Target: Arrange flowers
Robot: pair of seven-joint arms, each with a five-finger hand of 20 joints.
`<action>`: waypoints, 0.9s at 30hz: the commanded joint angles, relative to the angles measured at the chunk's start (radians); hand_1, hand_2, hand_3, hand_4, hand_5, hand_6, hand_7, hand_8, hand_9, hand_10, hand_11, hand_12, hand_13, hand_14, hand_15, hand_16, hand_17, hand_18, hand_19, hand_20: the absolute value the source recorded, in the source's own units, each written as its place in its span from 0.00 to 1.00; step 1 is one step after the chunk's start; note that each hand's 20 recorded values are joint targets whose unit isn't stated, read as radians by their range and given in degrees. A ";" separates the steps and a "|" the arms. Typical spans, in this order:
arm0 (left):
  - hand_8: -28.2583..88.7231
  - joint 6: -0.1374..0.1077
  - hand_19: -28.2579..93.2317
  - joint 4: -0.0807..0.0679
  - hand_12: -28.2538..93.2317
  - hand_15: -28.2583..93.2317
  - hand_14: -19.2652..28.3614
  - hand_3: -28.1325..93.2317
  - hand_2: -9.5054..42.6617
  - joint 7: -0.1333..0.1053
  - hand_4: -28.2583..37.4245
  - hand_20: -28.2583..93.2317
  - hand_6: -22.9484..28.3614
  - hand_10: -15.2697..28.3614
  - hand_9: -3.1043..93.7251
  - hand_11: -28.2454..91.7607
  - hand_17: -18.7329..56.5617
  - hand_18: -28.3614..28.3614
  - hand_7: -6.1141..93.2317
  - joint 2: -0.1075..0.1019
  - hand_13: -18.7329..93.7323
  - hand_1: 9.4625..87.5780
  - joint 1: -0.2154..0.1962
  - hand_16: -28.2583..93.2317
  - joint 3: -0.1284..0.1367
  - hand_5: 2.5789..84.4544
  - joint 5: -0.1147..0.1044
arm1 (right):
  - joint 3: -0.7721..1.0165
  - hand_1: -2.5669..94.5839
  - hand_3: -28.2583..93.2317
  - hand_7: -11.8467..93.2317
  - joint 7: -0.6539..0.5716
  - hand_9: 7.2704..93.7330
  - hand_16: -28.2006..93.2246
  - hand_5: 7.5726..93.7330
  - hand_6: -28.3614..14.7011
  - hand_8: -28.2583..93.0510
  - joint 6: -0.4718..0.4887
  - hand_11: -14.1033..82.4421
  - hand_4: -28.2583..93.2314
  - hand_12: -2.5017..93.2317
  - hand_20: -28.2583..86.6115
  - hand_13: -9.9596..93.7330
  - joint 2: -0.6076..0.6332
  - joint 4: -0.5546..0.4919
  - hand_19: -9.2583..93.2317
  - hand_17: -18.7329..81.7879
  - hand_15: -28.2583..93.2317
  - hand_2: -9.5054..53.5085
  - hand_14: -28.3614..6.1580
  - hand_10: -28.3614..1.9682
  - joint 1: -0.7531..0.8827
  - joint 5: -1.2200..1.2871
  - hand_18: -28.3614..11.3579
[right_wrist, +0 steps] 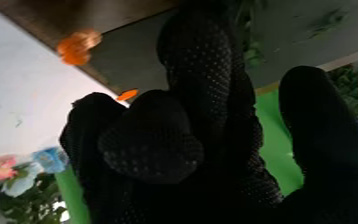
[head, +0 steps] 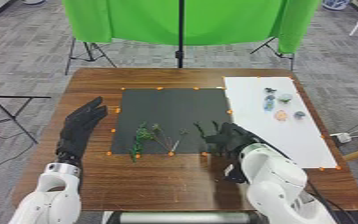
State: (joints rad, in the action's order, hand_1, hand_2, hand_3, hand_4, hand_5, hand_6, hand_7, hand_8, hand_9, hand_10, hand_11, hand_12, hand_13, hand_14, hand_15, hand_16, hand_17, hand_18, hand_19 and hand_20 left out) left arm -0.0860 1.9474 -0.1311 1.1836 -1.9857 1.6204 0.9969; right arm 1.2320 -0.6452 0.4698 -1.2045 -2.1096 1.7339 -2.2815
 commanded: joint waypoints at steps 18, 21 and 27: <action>0.20 0.003 0.27 0.001 0.33 0.30 0.76 0.75 0.04 0.004 0.21 0.38 0.53 0.66 0.48 0.36 0.27 0.72 0.16 0.013 0.45 0.23 -0.017 0.28 0.004 0.51 0.001 | 0.198 0.31 0.68 0.26 0.030 0.95 0.52 0.86 0.59 0.18 -0.023 0.47 0.20 0.28 0.73 0.98 0.047 -0.076 1.00 0.80 0.68 0.33 0.70 0.44 0.023 0.024 0.34; 0.20 0.003 0.27 0.000 0.33 0.30 0.76 0.75 0.04 0.005 0.21 0.38 0.53 0.66 0.48 0.36 0.27 0.72 0.16 0.011 0.45 0.23 -0.013 0.28 0.001 0.51 0.003 | 0.234 0.34 0.67 0.25 0.052 0.87 0.52 0.76 0.60 0.18 -0.038 0.40 0.20 0.29 0.73 0.94 0.087 -0.041 1.00 0.77 0.69 0.29 0.65 0.40 -0.021 -0.055 0.32; 0.20 0.004 0.27 0.000 0.33 0.30 0.76 0.75 0.04 0.004 0.21 0.38 0.53 0.66 0.48 0.36 0.28 0.72 0.16 0.009 0.45 0.23 -0.012 0.28 -0.002 0.51 0.003 | 0.260 0.36 0.67 0.21 0.071 0.73 0.51 0.60 0.60 0.19 -0.056 0.33 0.18 0.29 0.71 0.87 0.139 0.088 1.00 0.73 0.71 0.15 0.58 0.33 -0.111 -0.180 0.31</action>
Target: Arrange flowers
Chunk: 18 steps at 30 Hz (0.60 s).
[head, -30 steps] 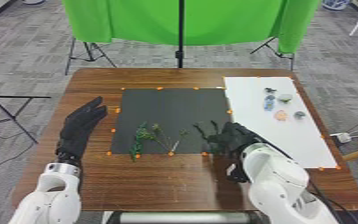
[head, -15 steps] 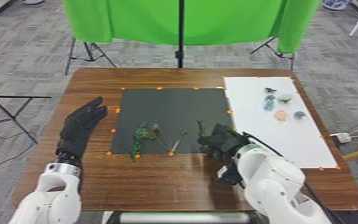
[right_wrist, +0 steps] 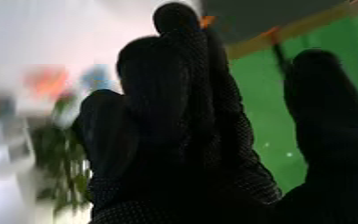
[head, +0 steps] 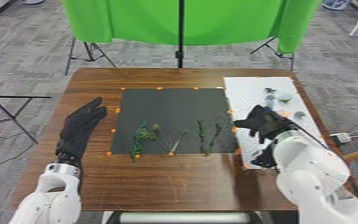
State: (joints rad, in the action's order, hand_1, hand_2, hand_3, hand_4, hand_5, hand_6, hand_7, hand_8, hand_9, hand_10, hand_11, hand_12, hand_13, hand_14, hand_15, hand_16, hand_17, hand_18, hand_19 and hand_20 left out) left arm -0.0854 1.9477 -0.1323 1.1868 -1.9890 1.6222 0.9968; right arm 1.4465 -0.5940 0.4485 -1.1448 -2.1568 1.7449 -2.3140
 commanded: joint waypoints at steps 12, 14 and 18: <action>0.20 0.004 0.27 -0.001 0.33 0.30 0.76 0.75 0.04 0.009 0.21 0.38 0.53 0.66 0.48 0.36 0.27 0.72 0.16 0.007 0.45 0.23 -0.001 0.28 -0.007 0.51 0.011 | -0.021 0.35 0.64 0.20 0.018 0.81 0.49 0.60 0.56 0.18 -0.038 0.35 0.17 0.28 0.70 0.91 0.074 0.369 1.00 0.77 0.72 0.15 0.62 0.35 -0.358 -0.166 0.36; 0.20 0.009 0.27 -0.003 0.33 0.30 0.76 0.75 0.04 0.010 0.21 0.38 0.53 0.66 0.48 0.36 0.27 0.72 0.16 0.000 0.45 0.23 0.001 0.28 -0.011 0.51 0.006 | -0.037 0.35 0.64 0.20 0.006 0.85 0.49 0.64 0.53 0.18 -0.005 0.37 0.17 0.28 0.69 0.93 0.062 0.410 1.00 0.78 0.71 0.16 0.64 0.38 -0.403 -0.159 0.38; 0.20 0.001 0.27 -0.001 0.33 0.30 0.76 0.75 0.04 0.002 0.21 0.38 0.53 0.66 0.48 0.36 0.27 0.72 0.16 0.011 0.45 0.23 0.003 0.28 -0.012 0.51 0.004 | -0.061 0.33 0.63 0.21 -0.023 0.92 0.50 0.76 0.52 0.17 0.072 0.41 0.17 0.29 0.69 0.97 0.024 0.501 1.00 0.82 0.70 0.15 0.66 0.41 -0.488 -0.165 0.41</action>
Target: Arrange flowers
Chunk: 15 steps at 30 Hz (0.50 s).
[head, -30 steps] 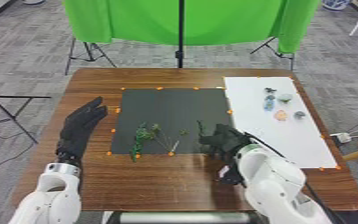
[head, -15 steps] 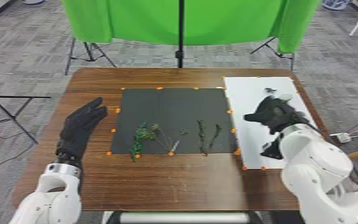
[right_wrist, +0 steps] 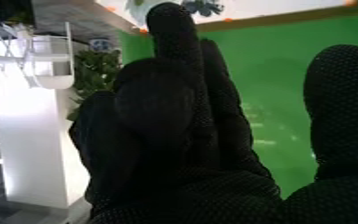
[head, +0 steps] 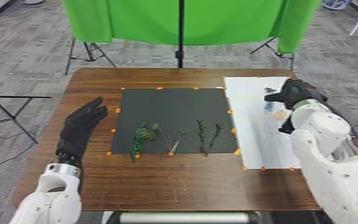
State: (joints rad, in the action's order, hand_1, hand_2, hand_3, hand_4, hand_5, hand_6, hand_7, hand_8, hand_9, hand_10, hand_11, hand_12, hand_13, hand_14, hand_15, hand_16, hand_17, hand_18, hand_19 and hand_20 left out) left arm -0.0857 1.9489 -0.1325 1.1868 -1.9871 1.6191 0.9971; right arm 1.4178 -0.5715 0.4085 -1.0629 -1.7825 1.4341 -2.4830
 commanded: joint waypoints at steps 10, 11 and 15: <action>0.20 -0.002 0.27 0.006 0.33 0.30 0.76 0.75 0.04 0.000 0.21 0.38 0.53 0.66 0.48 0.36 0.27 0.72 0.16 0.013 0.45 0.23 -0.016 0.28 0.003 0.51 0.003 | -0.034 0.30 0.60 0.23 -0.066 0.96 0.52 0.83 0.53 0.17 0.217 0.45 0.17 0.30 0.69 0.99 -0.128 0.296 1.00 0.85 0.69 0.15 0.69 0.40 -0.260 -0.098 0.44; 0.20 -0.001 0.27 0.006 0.33 0.30 0.76 0.75 0.04 0.000 0.21 0.38 0.53 0.66 0.48 0.36 0.27 0.72 0.16 0.013 0.45 0.23 -0.017 0.28 0.004 0.51 0.003 | -0.033 0.30 0.60 0.23 -0.066 0.96 0.52 0.83 0.53 0.17 0.224 0.46 0.17 0.30 0.69 0.99 -0.133 0.304 1.00 0.85 0.69 0.16 0.70 0.40 -0.261 -0.107 0.44; 0.20 -0.003 0.27 0.005 0.33 0.30 0.76 0.75 0.04 0.001 0.20 0.38 0.53 0.66 0.48 0.36 0.27 0.72 0.16 0.015 0.45 0.23 -0.017 0.28 0.005 0.51 0.003 | -0.033 0.30 0.61 0.25 -0.059 0.97 0.52 0.85 0.55 0.18 0.246 0.48 0.17 0.31 0.69 1.00 -0.152 0.326 1.00 0.85 0.69 0.15 0.70 0.41 -0.254 -0.127 0.44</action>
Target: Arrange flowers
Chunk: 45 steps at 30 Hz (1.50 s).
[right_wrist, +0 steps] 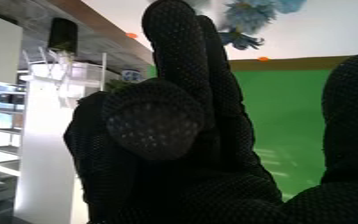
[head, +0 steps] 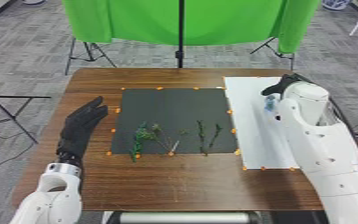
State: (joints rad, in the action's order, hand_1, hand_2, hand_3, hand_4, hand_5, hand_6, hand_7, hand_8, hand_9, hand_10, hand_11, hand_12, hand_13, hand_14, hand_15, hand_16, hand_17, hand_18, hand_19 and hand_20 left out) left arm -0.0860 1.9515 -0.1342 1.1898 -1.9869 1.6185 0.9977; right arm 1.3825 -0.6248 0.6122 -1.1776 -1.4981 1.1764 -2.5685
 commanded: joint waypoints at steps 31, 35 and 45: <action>0.20 0.011 0.27 -0.008 0.33 0.30 0.76 0.75 0.04 0.008 0.21 0.38 0.53 0.66 0.48 0.36 0.27 0.72 0.16 0.007 0.45 0.23 -0.004 0.28 0.000 0.51 0.001 | -0.073 0.49 0.66 0.27 0.193 0.97 0.49 0.86 0.64 0.25 -0.039 0.57 0.16 0.32 0.75 1.00 -0.097 0.130 1.00 0.87 0.75 0.11 0.76 0.53 0.019 -0.329 0.44; 0.20 0.010 0.27 -0.006 0.33 0.30 0.76 0.75 0.04 0.005 0.21 0.38 0.53 0.66 0.48 0.36 0.27 0.72 0.16 0.008 0.45 0.23 -0.009 0.28 0.001 0.51 0.000 | -0.084 0.57 0.63 0.27 0.211 0.98 0.48 0.88 0.68 0.31 -0.049 0.60 0.17 0.32 0.77 1.00 -0.078 0.106 1.00 0.88 0.78 0.13 0.77 0.57 0.021 -0.327 0.43; 0.20 0.012 0.27 0.000 0.33 0.30 0.76 0.75 0.04 0.009 0.21 0.38 0.53 0.66 0.48 0.36 0.27 0.72 0.16 0.006 0.45 0.23 -0.023 0.28 0.007 0.51 -0.001 | -0.169 0.59 0.63 0.26 0.202 0.98 0.47 0.90 0.66 0.33 -0.077 0.62 0.18 0.32 0.79 1.00 0.066 -0.084 1.00 0.88 0.79 0.11 0.78 0.59 -0.001 -0.218 0.42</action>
State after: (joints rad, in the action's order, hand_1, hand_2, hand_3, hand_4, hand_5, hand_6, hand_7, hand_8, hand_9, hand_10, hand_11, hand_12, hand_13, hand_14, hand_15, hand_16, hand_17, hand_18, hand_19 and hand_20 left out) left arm -0.0820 1.9509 -0.1324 1.1916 -1.9862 1.6204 0.9971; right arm 1.2384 -0.4274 0.5600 -1.2044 -1.4488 1.1866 -2.8389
